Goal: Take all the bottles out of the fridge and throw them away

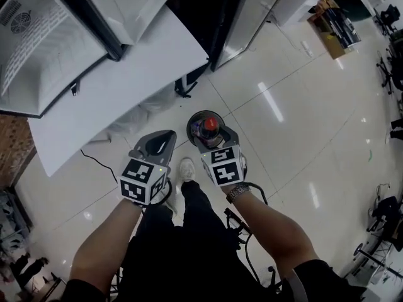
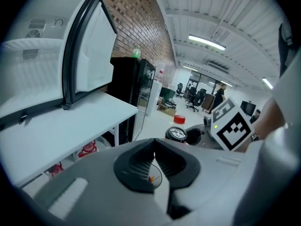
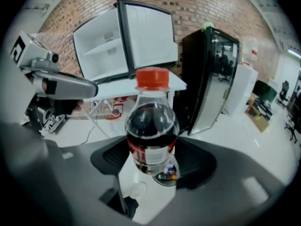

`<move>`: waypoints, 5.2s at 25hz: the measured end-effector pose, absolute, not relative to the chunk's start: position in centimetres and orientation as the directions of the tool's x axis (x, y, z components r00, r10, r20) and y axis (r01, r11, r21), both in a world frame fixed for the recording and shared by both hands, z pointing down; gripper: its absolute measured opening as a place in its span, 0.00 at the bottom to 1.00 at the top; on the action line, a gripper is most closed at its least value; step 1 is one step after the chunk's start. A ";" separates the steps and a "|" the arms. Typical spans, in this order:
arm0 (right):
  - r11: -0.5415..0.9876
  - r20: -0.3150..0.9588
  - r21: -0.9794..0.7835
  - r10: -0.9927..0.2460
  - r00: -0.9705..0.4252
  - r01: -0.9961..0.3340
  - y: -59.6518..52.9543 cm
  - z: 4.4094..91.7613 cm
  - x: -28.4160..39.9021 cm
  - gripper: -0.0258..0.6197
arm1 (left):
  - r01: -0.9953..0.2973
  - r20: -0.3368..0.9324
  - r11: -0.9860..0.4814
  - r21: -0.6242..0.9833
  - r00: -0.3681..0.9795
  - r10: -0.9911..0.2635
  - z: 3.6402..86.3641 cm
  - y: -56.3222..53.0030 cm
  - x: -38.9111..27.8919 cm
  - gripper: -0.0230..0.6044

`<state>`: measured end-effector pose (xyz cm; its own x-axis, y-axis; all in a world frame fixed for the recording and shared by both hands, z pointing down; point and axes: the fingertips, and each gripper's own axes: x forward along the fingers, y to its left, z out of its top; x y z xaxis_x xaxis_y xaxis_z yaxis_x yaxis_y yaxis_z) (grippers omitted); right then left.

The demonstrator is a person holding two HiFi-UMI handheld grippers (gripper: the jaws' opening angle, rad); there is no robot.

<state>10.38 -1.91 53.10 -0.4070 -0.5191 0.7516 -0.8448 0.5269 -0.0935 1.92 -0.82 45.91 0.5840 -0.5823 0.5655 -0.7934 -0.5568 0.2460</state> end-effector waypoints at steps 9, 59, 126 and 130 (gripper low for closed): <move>0.417 0.825 -0.129 -0.458 -0.330 -0.900 0.4 62.5 13.8 0.51 | -0.722 0.639 -0.633 0.281 0.633 -0.438 52.1 1.1 5.0 0.04; 0.512 0.777 -0.215 -0.427 -0.464 -0.832 -2.1 58.8 7.5 0.44 | -0.840 0.629 -0.460 0.288 0.529 -0.570 49.9 0.9 -1.0 0.04; 0.828 0.261 0.151 -0.560 -0.786 -0.540 7.9 19.7 -22.1 0.04 | -0.970 0.100 -0.229 0.075 0.236 -0.966 19.8 10.6 -28.2 0.04; 0.825 0.248 0.166 -0.565 -0.787 -0.540 8.0 19.2 -22.4 0.04 | -0.970 0.085 -0.236 0.065 0.241 -0.967 19.3 10.7 -28.4 0.04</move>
